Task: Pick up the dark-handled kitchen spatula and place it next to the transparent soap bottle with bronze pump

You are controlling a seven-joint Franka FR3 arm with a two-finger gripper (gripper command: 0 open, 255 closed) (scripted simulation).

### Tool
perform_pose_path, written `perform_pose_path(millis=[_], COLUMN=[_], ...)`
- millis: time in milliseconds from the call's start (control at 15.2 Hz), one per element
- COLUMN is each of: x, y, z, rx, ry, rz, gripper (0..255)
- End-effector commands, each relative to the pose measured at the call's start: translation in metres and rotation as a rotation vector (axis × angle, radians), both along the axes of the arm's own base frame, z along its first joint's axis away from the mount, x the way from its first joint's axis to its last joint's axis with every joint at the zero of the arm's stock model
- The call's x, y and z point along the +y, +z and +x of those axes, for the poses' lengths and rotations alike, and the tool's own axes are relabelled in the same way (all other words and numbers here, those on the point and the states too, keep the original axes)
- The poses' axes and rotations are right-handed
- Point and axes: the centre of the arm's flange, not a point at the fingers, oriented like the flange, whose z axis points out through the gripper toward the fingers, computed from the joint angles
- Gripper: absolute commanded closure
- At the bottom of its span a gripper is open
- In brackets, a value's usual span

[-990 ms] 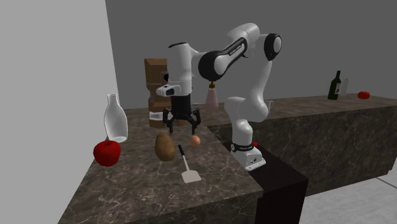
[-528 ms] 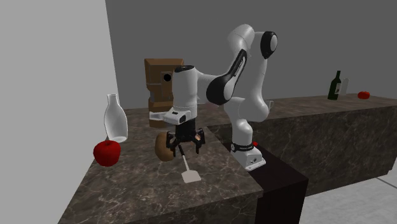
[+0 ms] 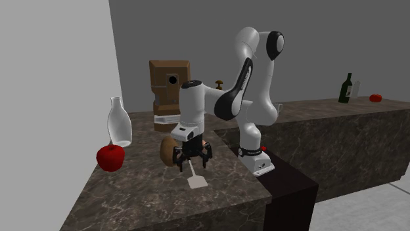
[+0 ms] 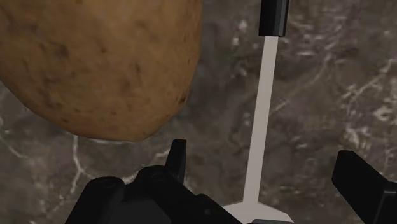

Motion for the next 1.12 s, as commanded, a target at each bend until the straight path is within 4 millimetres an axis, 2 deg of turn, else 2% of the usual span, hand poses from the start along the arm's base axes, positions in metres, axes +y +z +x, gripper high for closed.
perform_pose_path(millis=[0,396,462,1056], x=[-0.0003,-0.0003,-0.0003,-0.0003], y=[-0.0035,-0.0034,-0.0034,-0.0035], z=[0.0006,0.0006,0.0006,0.0006], rx=[-0.001,-0.001,-0.001,-0.001], ry=[0.000,0.000,0.000,0.000], rz=[0.000,0.000,0.000,0.000], gripper=[0,0,255,255])
